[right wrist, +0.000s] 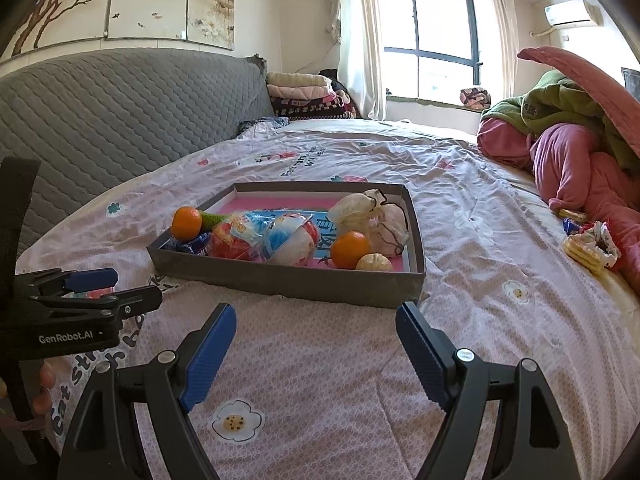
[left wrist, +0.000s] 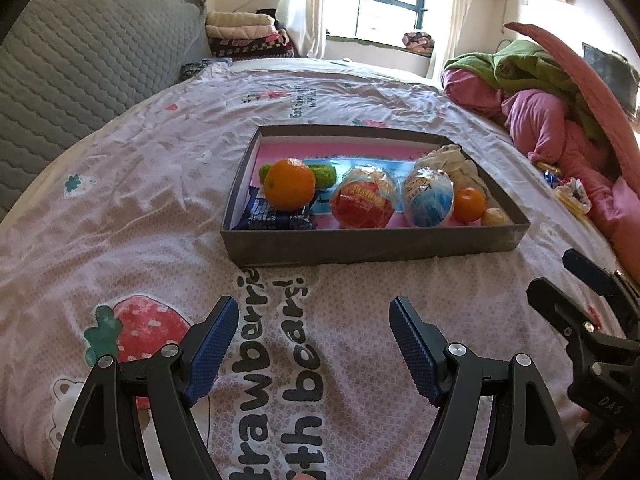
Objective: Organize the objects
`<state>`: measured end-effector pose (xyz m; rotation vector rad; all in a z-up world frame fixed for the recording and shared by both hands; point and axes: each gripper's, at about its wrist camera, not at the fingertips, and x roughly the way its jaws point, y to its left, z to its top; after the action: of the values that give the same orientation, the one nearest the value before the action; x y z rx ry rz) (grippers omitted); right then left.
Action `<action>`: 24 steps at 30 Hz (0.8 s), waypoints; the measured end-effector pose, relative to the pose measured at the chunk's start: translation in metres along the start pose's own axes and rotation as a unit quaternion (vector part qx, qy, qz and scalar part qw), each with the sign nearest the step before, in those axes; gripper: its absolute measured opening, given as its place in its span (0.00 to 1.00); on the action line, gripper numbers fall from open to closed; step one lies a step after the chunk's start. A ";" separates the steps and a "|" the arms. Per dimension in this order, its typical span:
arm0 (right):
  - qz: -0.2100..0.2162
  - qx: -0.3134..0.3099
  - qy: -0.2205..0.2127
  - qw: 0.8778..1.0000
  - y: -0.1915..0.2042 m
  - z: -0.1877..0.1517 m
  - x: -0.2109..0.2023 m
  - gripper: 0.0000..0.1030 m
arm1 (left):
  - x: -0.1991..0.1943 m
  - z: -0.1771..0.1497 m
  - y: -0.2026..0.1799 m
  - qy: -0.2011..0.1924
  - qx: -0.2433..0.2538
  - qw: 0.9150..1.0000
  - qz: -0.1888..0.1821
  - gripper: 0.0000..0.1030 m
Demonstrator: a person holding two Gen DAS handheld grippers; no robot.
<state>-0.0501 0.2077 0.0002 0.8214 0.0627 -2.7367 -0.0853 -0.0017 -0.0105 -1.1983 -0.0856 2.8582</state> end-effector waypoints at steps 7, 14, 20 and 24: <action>-0.003 0.002 -0.001 1.000 0.000 -0.002 -0.002 0.79 | 0.003 -0.003 0.000 -0.001 0.002 1.000 -0.003 0.77; -0.008 0.000 -0.002 1.000 0.004 -0.006 -0.001 0.79 | 0.003 -0.002 0.000 -0.008 0.004 1.000 -0.006 0.77; -0.011 0.005 -0.003 1.000 0.006 -0.009 -0.002 0.79 | 0.002 -0.002 -0.001 -0.018 0.005 1.000 -0.001 0.77; -0.011 0.006 0.002 1.000 0.007 -0.011 0.001 0.79 | 0.002 -0.002 0.001 -0.023 0.002 1.000 -0.002 0.77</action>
<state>-0.0430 0.2020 -0.0098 0.8338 0.0565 -2.7580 -0.0853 -0.0025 -0.0134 -1.1318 -0.0837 2.8807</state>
